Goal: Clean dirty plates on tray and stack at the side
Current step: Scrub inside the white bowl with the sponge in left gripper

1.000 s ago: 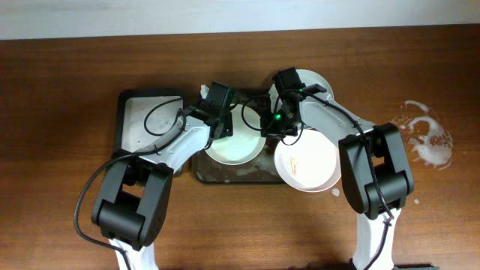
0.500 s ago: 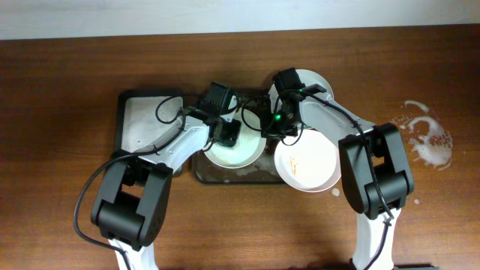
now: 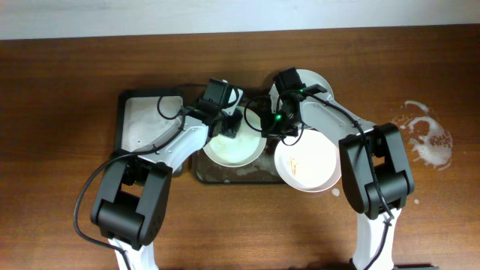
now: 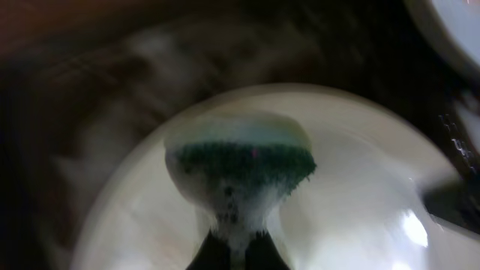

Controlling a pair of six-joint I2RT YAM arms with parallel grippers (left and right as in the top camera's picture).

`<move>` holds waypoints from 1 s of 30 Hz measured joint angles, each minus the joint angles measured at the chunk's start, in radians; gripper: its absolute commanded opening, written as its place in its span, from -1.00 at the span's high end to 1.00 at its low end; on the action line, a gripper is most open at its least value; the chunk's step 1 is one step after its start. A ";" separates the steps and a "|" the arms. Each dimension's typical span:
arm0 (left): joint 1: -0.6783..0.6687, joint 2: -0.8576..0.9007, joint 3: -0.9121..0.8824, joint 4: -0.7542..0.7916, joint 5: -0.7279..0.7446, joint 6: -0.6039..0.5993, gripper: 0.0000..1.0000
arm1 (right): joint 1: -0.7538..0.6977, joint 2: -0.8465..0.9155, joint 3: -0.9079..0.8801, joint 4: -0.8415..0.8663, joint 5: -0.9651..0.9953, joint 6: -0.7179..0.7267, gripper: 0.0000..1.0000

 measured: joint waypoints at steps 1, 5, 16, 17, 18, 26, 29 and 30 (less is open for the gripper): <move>0.000 0.000 0.000 0.019 -0.028 -0.005 0.98 | 0.000 0.000 0.000 0.000 0.000 0.000 0.92; 0.000 0.000 0.000 0.059 -0.137 -0.019 0.98 | 0.000 0.000 0.000 0.000 0.000 0.000 0.92; 0.000 0.030 0.007 -0.064 -0.219 -0.063 0.99 | 0.000 0.000 0.000 0.000 -0.003 0.000 0.92; 0.000 0.030 0.022 -0.122 -0.211 -0.069 0.99 | 0.000 0.000 0.000 0.000 -0.003 -0.002 0.92; 0.000 0.029 0.029 -0.156 -0.200 -0.073 0.99 | 0.000 0.000 0.000 -0.002 -0.003 -0.003 0.92; 0.006 0.039 0.126 -0.451 0.075 -0.043 0.99 | 0.000 0.000 0.000 -0.003 -0.004 -0.006 0.92; 0.006 0.050 0.155 -0.463 0.178 -0.012 0.99 | 0.000 0.000 0.000 -0.002 -0.003 -0.003 0.92; 0.005 0.050 0.160 -0.457 0.195 -0.007 0.99 | 0.000 0.000 0.000 -0.002 -0.003 -0.003 0.92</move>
